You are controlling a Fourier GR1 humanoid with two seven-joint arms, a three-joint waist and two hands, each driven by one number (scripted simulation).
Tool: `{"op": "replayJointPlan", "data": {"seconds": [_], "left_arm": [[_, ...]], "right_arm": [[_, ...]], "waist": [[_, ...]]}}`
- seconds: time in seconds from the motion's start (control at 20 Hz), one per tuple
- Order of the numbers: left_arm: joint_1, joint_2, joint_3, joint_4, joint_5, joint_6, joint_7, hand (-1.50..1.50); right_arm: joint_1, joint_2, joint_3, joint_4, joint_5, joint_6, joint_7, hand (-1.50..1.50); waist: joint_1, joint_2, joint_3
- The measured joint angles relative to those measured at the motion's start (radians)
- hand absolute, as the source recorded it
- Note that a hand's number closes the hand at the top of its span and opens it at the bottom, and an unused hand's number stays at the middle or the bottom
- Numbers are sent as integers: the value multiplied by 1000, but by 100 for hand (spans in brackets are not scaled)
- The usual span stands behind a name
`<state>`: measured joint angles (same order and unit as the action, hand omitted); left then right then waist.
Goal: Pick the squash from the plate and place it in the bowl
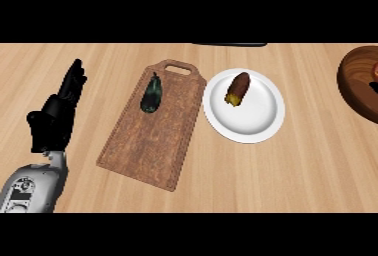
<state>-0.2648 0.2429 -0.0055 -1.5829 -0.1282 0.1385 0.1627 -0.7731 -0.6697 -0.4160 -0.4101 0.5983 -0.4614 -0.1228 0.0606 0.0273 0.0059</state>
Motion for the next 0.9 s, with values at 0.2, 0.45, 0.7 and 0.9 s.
{"op": "replayJointPlan", "data": {"seconds": [0.2, 0.45, 0.7, 0.9], "left_arm": [[4, -6, -6, -13, 2, -4, 5, 0], [0, -6, -3, -11, -6, 0, 6, 0], [-11, -9, 2, 7, -9, 2, 11, 0], [-12, -5, 12, 12, -7, -3, 10, 0]], "right_arm": [[-15, -9, -59, 67, -68, 74, -100, -150], [-34, -16, -133, 108, -147, 124, -230, -150], [-33, -53, -203, 146, -213, 164, -321, -150], [-27, -104, -247, 179, -261, 245, -344, -150]], "waist": [[6, 2, 2], [4, 2, 2], [-6, 0, 1], [-16, -6, 0]]}}
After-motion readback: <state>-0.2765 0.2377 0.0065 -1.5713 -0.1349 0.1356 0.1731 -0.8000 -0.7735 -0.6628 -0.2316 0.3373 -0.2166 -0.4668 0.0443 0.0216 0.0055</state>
